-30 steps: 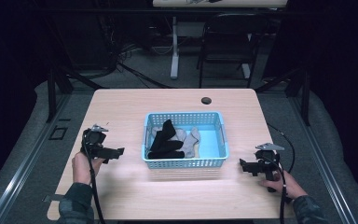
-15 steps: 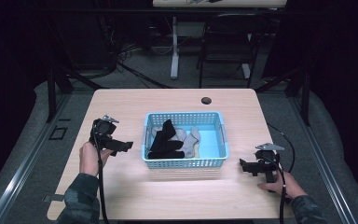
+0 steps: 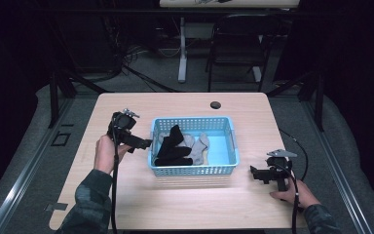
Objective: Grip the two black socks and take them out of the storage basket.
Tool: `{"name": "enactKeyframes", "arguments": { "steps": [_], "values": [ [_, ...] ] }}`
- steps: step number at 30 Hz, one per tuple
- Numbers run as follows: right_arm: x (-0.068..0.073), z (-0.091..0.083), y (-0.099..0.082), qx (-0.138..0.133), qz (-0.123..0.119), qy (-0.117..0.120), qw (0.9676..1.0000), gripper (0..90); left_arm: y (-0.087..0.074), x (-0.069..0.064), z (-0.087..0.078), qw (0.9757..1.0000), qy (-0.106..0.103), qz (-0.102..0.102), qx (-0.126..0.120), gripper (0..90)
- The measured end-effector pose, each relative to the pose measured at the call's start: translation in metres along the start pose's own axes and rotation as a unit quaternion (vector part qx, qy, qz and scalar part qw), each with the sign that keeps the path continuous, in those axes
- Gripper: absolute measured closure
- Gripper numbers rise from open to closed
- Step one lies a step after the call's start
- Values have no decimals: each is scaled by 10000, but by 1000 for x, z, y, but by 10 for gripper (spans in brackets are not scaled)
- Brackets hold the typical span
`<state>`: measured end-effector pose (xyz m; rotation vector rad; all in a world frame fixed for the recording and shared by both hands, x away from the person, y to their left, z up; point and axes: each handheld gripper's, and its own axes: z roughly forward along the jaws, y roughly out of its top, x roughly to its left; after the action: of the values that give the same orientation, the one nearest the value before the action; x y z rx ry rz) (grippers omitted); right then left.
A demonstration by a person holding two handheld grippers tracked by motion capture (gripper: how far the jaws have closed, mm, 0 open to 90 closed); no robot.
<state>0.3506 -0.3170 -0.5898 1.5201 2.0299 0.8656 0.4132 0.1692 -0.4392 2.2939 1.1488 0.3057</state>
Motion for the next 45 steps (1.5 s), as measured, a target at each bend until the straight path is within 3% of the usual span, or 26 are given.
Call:
{"name": "enactKeyframes", "arguments": {
  "steps": [8, 13, 23, 33, 45],
  "values": [
    [0, 0, 0, 1, 1, 1, 10000, 0, 25, -13, 24, 9994, -294, 130, 138, 30],
    [0, 0, 0, -2, 1, -2, 10000, 0, 34, -21, 41, 9989, -271, 224, 309, 8],
    [0, 0, 0, 1, 2, 1, 10000, 0, 46, -30, 66, 9959, -357, 376, 743, 207],
    [0, 0, 0, 2, 4, 0, 10000, 0, 51, -34, 83, 9901, -139, 373, 1349, 375],
    [0, 0, 0, 1, 4, 2, 10000, 0, 50, -26, 89, 9877, -244, 253, 1524, 727]
  ]
}}
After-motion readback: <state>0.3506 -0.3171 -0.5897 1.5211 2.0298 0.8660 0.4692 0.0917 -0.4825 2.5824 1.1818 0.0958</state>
